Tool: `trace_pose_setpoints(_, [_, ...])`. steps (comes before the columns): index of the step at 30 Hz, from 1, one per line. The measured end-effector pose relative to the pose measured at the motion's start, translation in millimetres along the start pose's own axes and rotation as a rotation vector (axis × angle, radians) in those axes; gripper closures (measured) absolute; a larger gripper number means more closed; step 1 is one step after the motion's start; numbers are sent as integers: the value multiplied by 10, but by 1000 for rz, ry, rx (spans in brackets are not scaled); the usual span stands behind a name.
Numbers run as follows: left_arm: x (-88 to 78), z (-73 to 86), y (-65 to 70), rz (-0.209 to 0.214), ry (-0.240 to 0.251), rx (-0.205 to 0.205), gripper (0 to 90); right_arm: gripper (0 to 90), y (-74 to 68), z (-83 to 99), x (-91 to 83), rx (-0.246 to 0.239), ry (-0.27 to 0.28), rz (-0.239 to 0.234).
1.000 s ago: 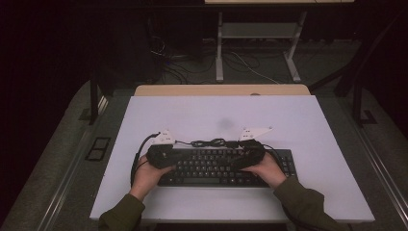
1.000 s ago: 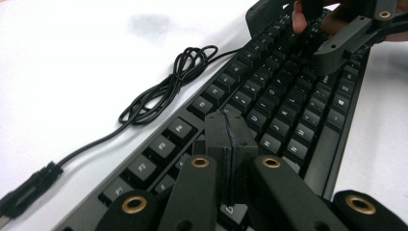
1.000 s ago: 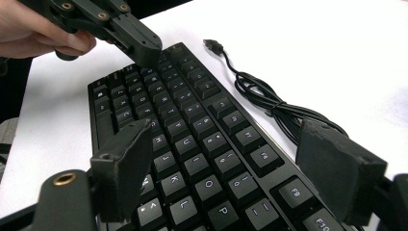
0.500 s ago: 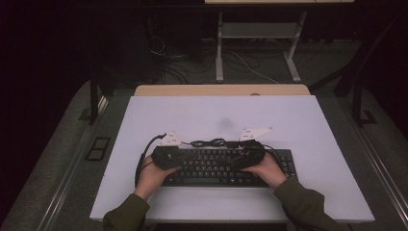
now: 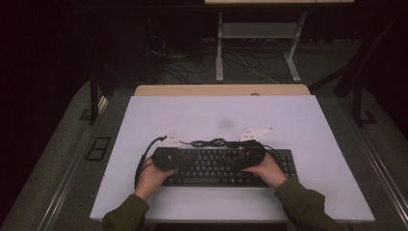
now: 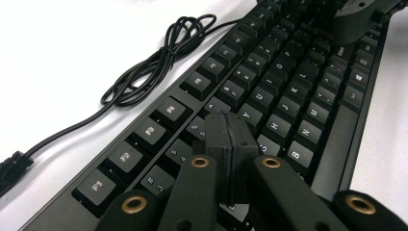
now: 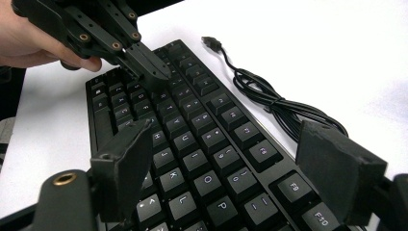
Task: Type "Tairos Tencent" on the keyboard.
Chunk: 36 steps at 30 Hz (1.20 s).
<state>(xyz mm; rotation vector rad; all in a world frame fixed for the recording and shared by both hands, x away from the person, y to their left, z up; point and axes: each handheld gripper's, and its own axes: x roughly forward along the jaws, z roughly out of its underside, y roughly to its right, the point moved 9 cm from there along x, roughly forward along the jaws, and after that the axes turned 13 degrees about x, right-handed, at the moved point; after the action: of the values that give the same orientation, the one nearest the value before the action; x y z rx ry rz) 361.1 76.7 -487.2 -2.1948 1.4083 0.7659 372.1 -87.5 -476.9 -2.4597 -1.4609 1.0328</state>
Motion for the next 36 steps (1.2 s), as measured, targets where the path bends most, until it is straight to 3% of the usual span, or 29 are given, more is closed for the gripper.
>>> trace_pose_setpoints(26, [47,50,5,10,-35,4,893,204,8,4,4,-4,0,5])
trace_pose_setpoints(36, [26,13,5,4,-13,-3,892,204,12,5,7,-2,1,5])
